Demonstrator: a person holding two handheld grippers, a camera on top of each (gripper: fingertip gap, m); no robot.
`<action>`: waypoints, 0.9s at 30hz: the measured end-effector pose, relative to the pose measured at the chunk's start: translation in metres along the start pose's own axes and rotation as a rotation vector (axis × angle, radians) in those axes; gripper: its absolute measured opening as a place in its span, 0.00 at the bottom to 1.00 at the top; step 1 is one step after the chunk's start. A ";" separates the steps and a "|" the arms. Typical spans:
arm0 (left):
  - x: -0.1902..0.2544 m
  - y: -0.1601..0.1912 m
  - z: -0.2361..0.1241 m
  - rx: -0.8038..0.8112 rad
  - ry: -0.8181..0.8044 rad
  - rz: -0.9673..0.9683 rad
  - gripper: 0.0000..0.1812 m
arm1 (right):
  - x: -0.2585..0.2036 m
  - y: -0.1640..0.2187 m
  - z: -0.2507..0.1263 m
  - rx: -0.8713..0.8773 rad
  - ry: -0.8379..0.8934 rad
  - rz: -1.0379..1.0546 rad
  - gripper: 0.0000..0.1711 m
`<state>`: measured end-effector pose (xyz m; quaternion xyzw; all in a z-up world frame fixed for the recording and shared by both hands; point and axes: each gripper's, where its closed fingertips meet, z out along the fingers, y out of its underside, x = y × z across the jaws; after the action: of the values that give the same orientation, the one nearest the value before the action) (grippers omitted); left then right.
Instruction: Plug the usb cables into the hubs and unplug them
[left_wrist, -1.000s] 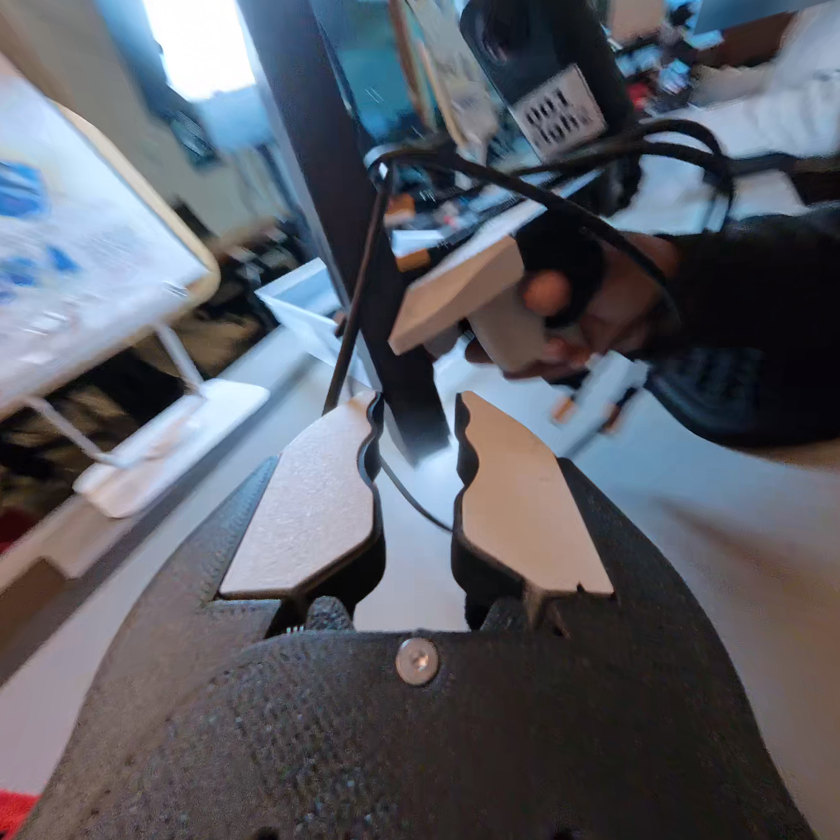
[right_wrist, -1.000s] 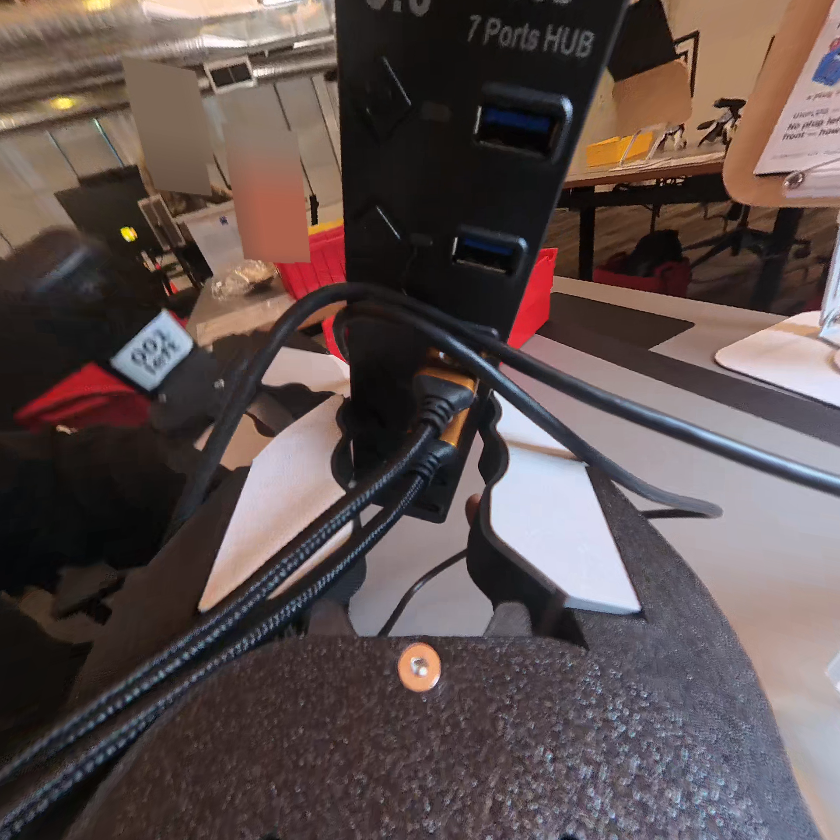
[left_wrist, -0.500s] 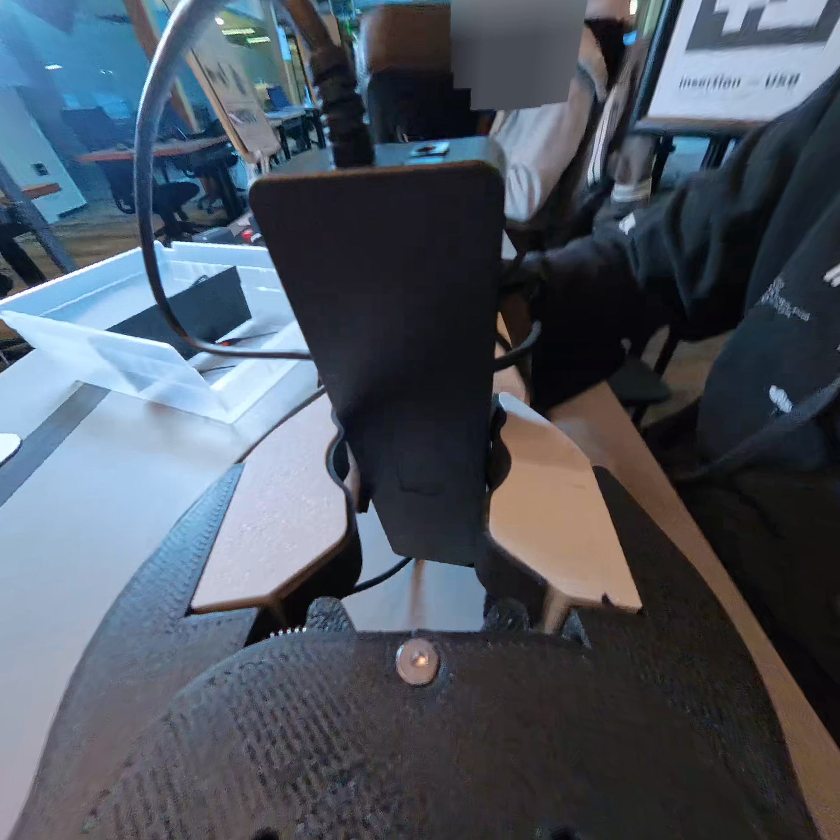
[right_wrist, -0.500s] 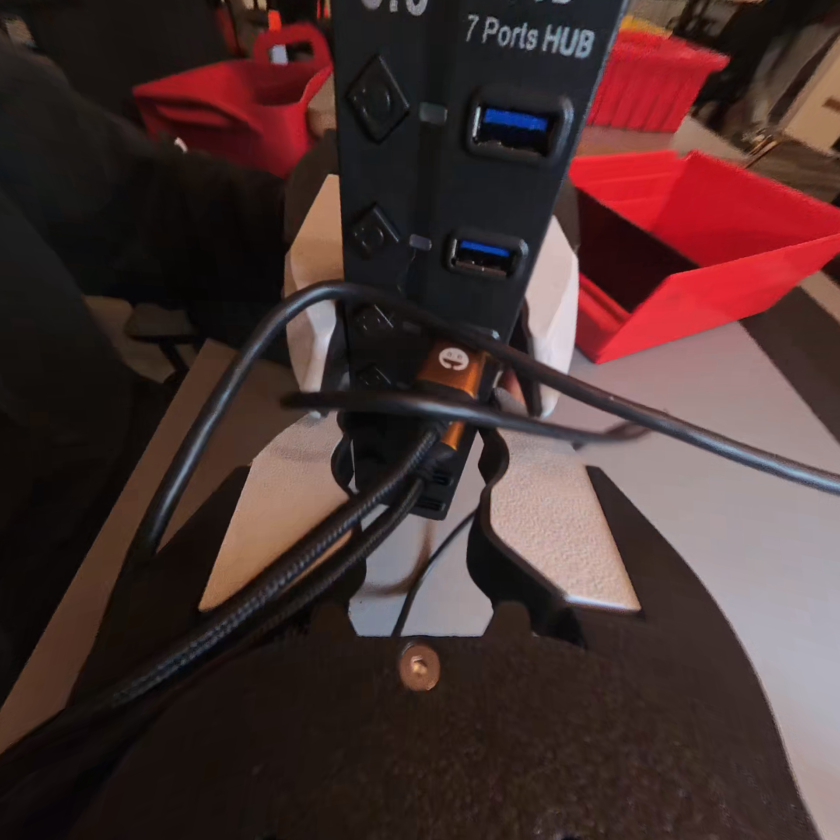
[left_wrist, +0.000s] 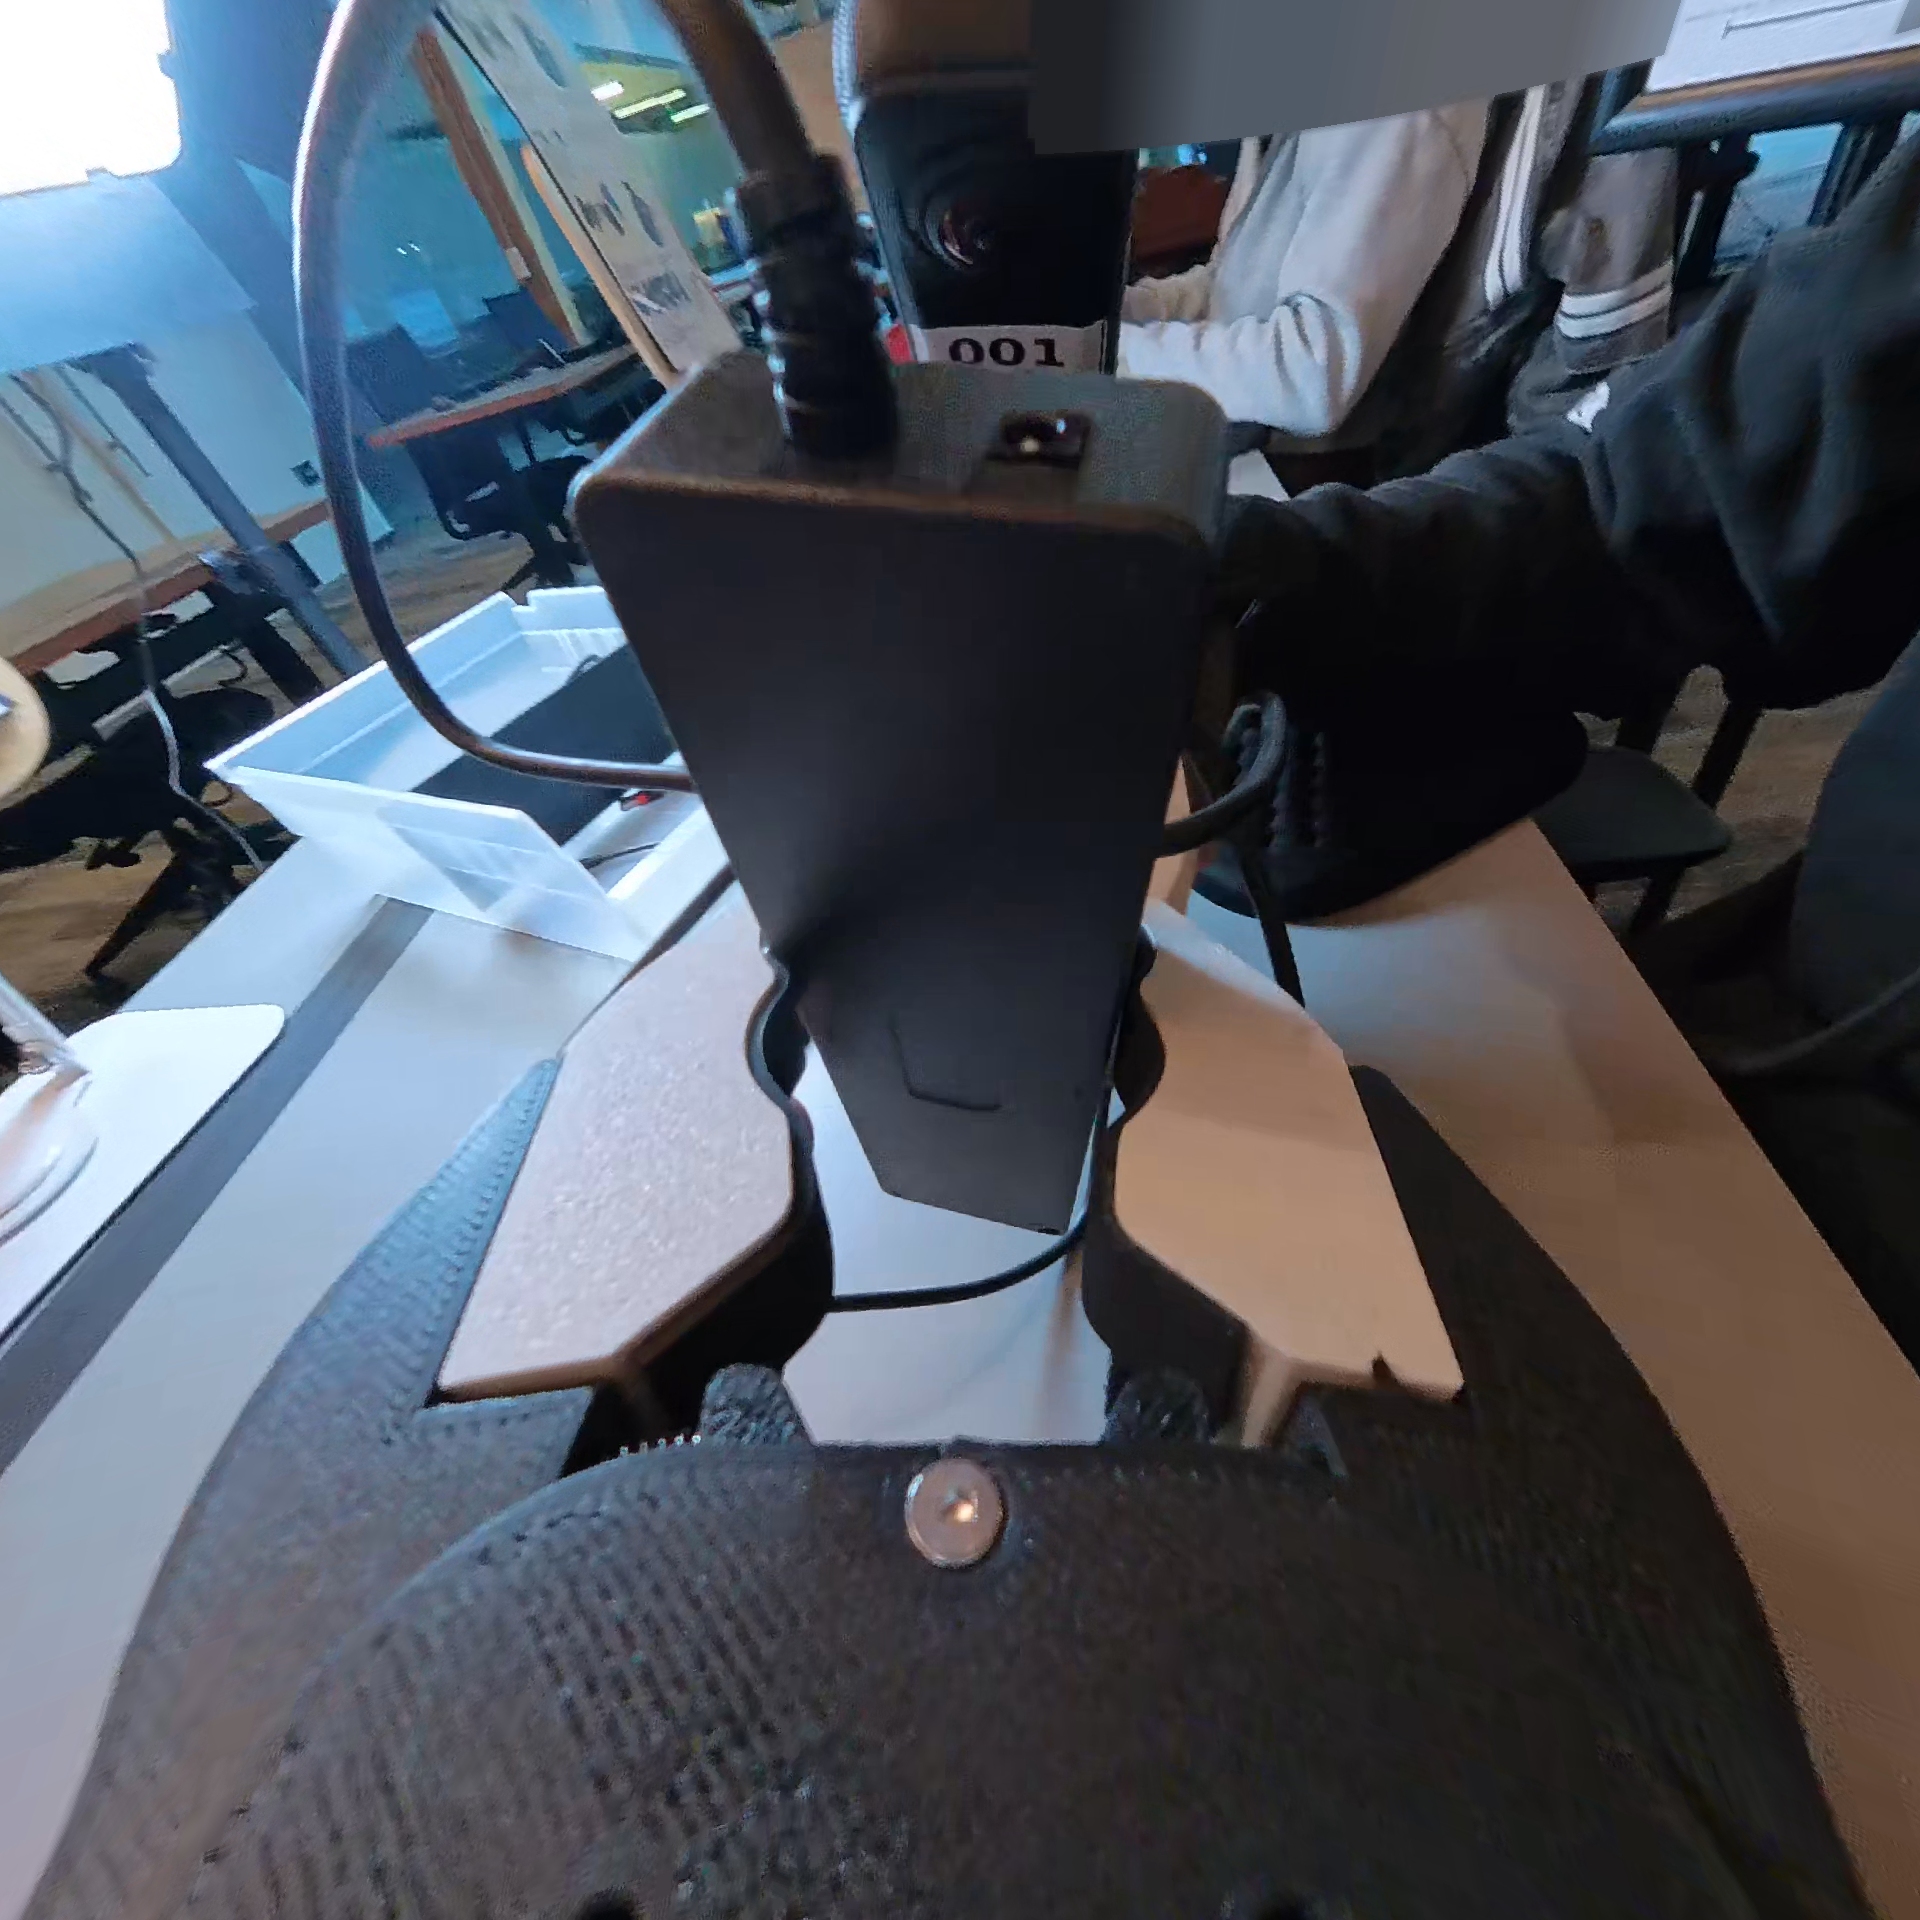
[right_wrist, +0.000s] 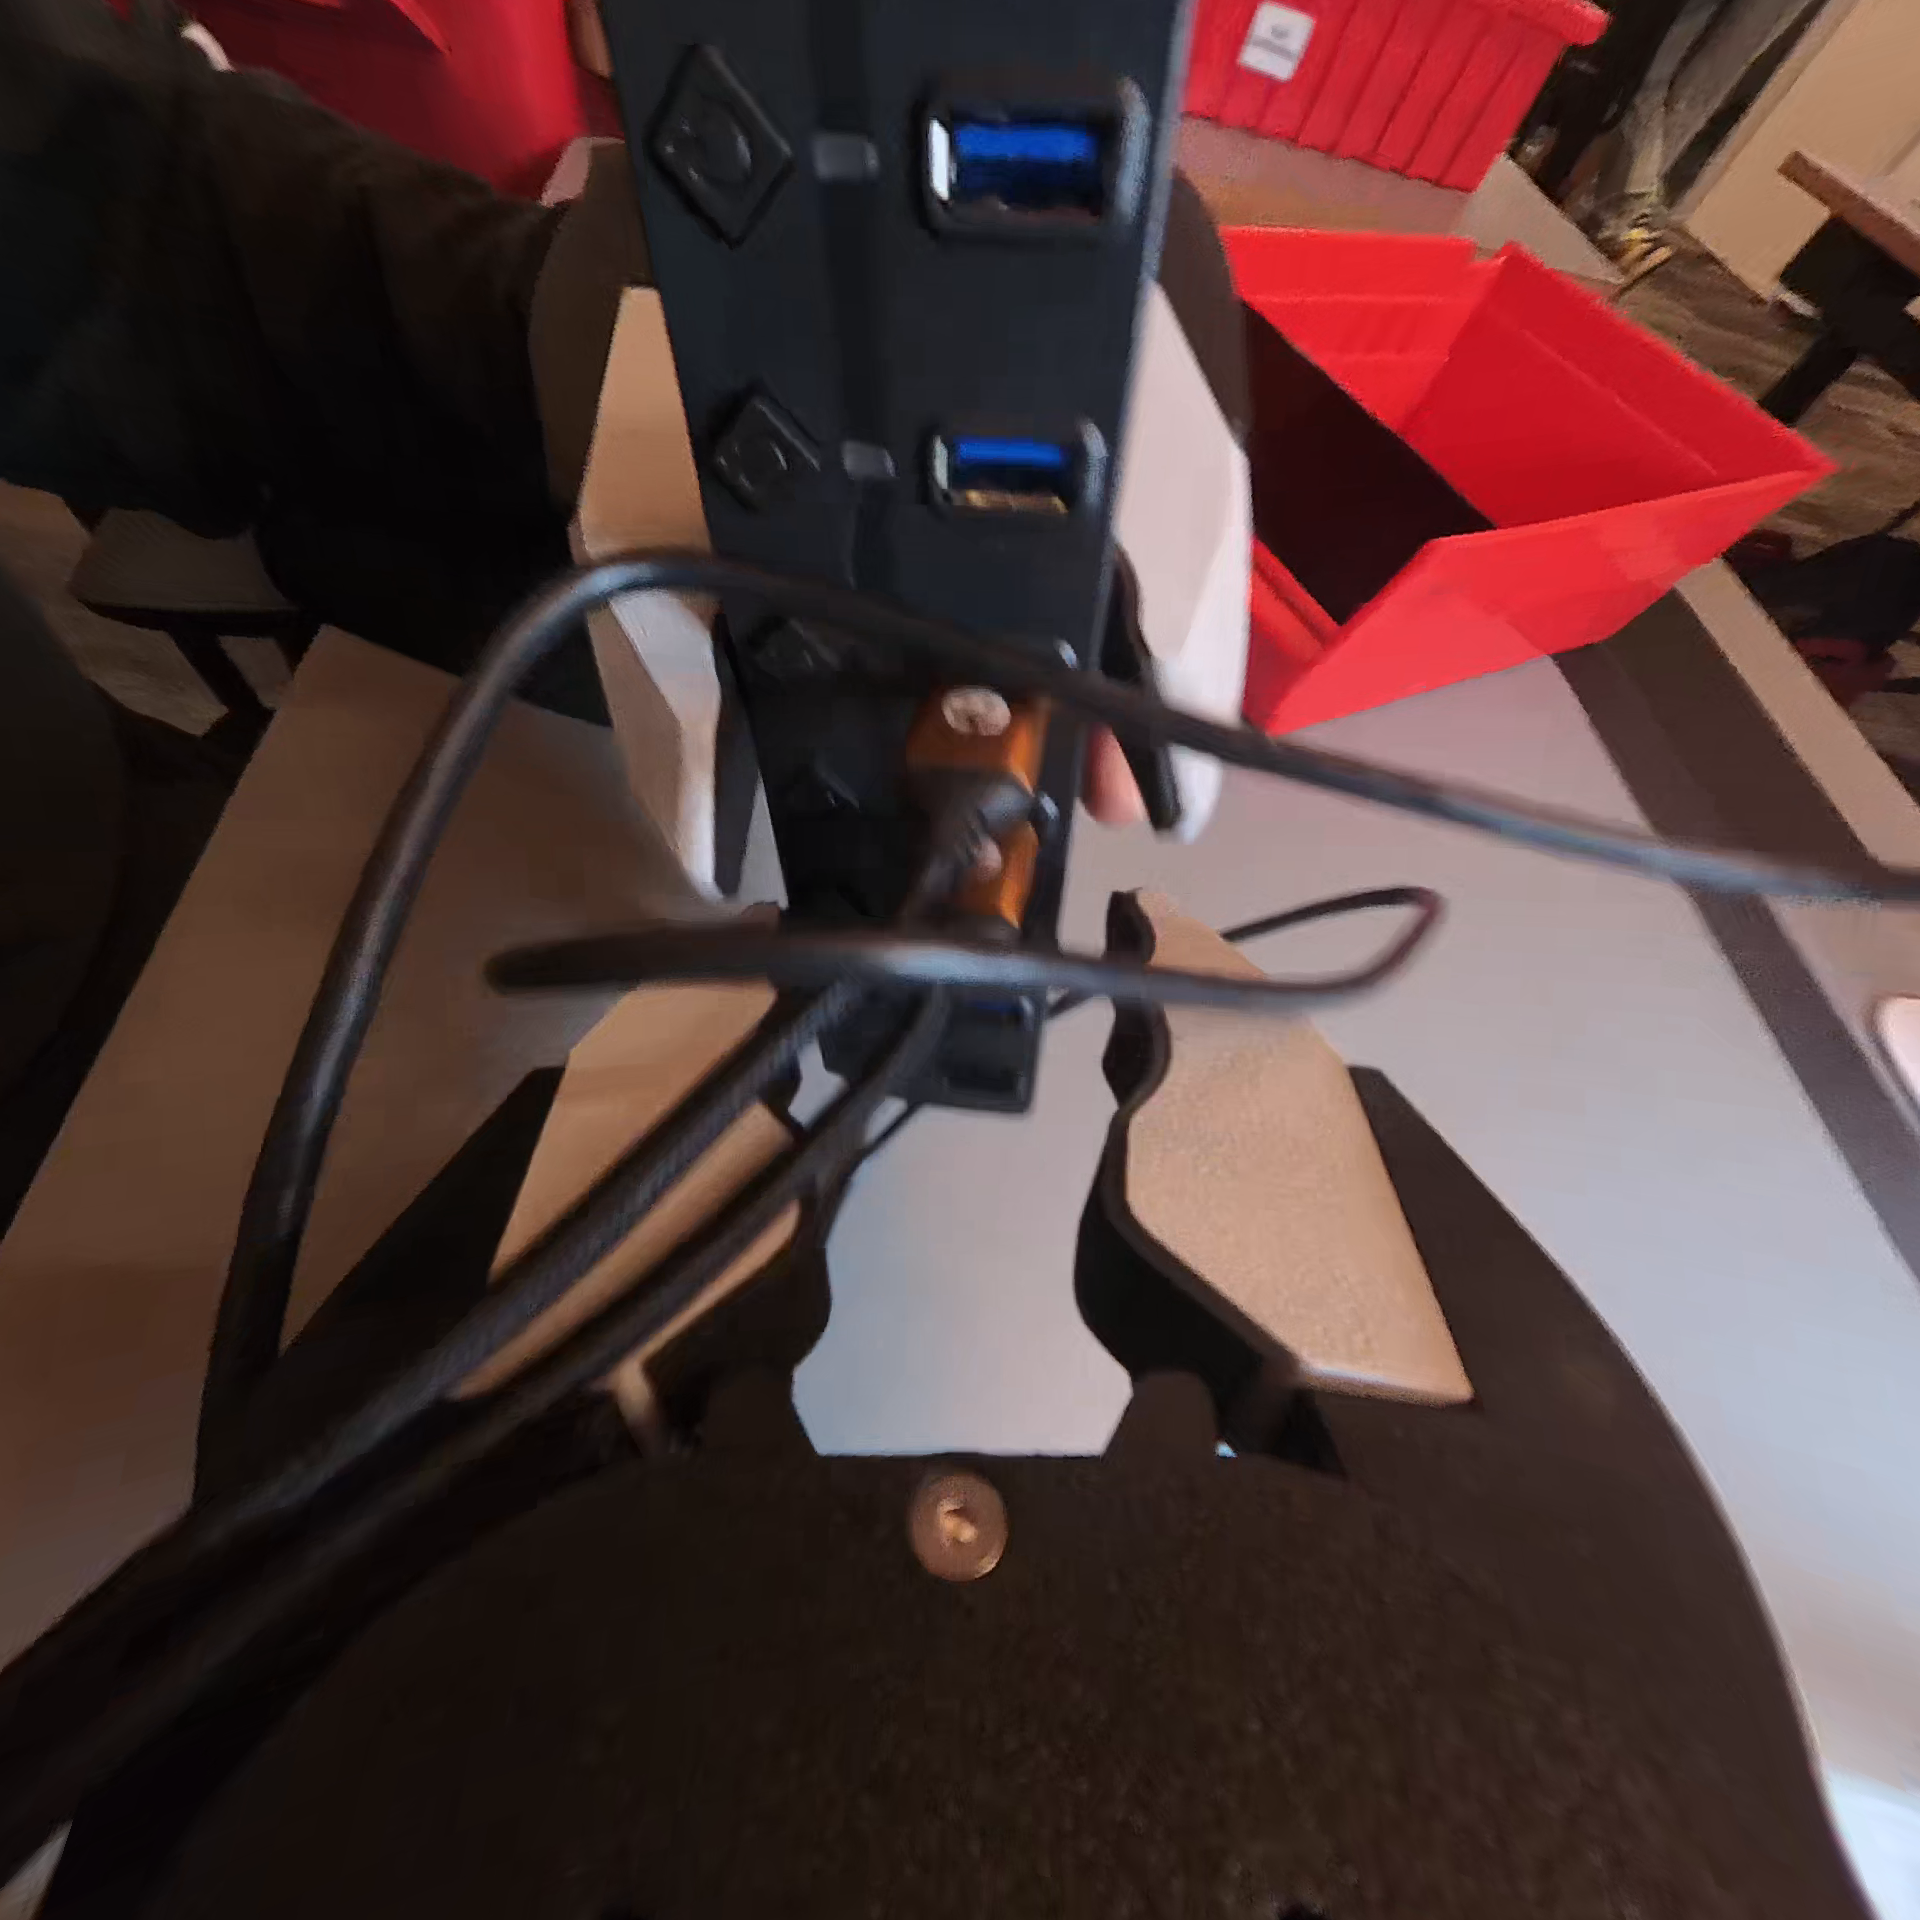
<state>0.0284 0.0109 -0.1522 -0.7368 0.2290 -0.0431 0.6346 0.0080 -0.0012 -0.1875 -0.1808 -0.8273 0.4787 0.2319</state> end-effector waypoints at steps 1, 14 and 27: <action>-0.003 -0.002 -0.004 0.009 -0.004 -0.008 0.32 | 0.012 0.002 -0.008 0.000 0.056 -0.001 0.34; 0.002 0.019 -0.006 -0.080 0.112 -0.114 0.32 | 0.053 -0.027 -0.078 0.078 0.369 -0.203 0.20; 0.009 0.044 0.004 -0.238 0.142 -0.166 0.32 | -0.028 -0.031 -0.036 -0.149 0.163 -0.475 0.14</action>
<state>0.0254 0.0065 -0.1974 -0.8182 0.2151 -0.1200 0.5195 0.0490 -0.0056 -0.1505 -0.0359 -0.8581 0.3326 0.3896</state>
